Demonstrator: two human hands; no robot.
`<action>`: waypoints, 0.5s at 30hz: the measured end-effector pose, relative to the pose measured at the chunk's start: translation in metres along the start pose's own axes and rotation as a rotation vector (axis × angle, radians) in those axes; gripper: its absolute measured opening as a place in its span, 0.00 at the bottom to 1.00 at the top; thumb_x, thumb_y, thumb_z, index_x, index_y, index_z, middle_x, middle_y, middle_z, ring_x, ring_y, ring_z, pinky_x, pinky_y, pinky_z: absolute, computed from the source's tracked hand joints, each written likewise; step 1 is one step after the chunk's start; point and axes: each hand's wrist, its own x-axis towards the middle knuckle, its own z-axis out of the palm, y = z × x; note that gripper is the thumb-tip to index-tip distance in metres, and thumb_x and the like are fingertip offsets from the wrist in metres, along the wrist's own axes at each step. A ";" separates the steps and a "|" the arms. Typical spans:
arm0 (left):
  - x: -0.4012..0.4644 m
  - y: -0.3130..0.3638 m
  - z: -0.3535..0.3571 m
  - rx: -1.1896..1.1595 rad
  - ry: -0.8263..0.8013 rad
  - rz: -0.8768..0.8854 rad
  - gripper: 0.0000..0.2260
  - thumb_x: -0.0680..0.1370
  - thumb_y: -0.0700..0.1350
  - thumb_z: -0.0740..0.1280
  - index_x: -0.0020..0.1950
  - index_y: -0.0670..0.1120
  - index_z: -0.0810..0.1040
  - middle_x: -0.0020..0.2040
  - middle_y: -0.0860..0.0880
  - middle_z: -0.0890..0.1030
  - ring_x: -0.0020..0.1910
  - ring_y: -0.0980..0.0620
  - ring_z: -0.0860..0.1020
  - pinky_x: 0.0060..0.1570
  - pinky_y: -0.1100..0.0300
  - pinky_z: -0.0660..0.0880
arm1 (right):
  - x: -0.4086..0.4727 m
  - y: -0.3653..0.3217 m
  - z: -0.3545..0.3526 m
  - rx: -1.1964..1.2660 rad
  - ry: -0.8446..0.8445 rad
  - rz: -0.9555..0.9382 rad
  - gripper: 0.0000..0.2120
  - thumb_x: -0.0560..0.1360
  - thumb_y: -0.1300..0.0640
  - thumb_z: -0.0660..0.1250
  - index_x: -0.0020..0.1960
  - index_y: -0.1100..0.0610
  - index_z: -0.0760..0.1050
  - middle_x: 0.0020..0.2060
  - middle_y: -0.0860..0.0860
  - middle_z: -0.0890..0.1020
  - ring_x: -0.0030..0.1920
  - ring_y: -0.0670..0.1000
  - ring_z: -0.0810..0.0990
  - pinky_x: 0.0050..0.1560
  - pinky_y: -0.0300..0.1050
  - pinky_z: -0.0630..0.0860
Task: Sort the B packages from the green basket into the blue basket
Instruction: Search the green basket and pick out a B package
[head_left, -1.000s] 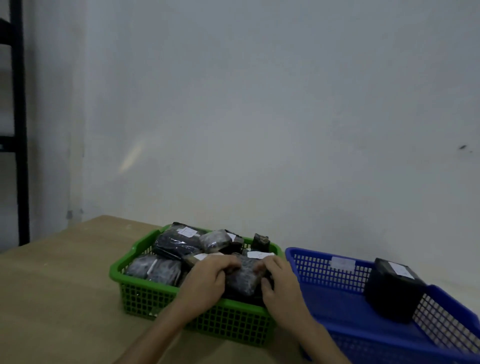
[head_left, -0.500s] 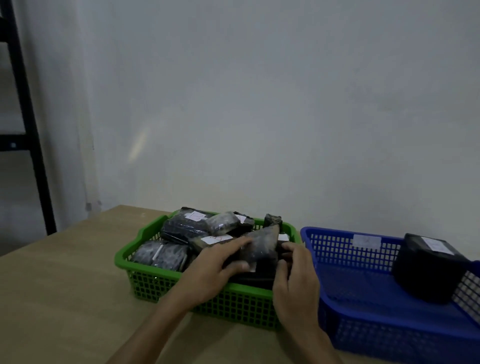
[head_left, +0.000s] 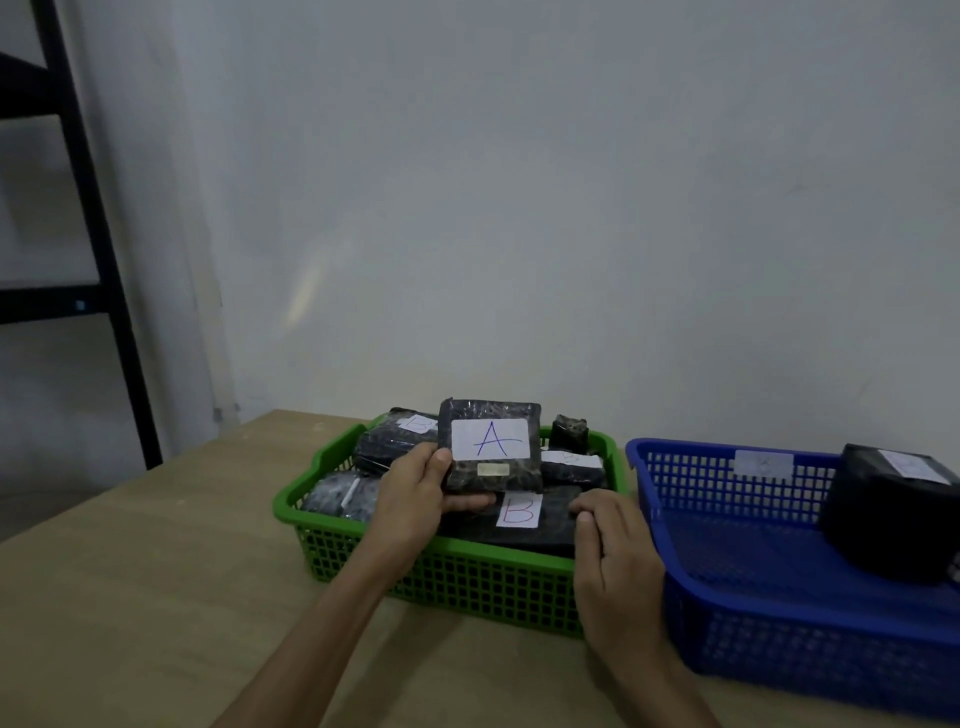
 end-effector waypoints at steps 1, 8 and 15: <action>0.000 -0.001 0.000 -0.009 0.000 0.004 0.12 0.82 0.41 0.52 0.51 0.36 0.72 0.53 0.41 0.81 0.39 0.42 0.84 0.41 0.55 0.82 | 0.000 0.000 0.000 -0.002 0.002 0.003 0.10 0.75 0.62 0.56 0.43 0.60 0.75 0.38 0.51 0.77 0.39 0.50 0.75 0.41 0.33 0.69; 0.000 -0.005 -0.002 -0.099 0.020 0.044 0.12 0.82 0.42 0.52 0.51 0.39 0.73 0.52 0.45 0.82 0.42 0.44 0.84 0.39 0.60 0.81 | 0.001 -0.001 0.001 -0.018 0.002 0.018 0.10 0.74 0.62 0.56 0.43 0.61 0.76 0.39 0.51 0.77 0.40 0.50 0.75 0.41 0.33 0.69; 0.000 -0.005 -0.003 -0.032 0.123 0.049 0.13 0.79 0.42 0.54 0.43 0.38 0.74 0.30 0.41 0.83 0.25 0.45 0.80 0.24 0.60 0.75 | 0.001 0.009 0.003 -0.045 -0.017 -0.023 0.13 0.75 0.54 0.51 0.43 0.54 0.74 0.40 0.47 0.76 0.41 0.46 0.75 0.42 0.29 0.68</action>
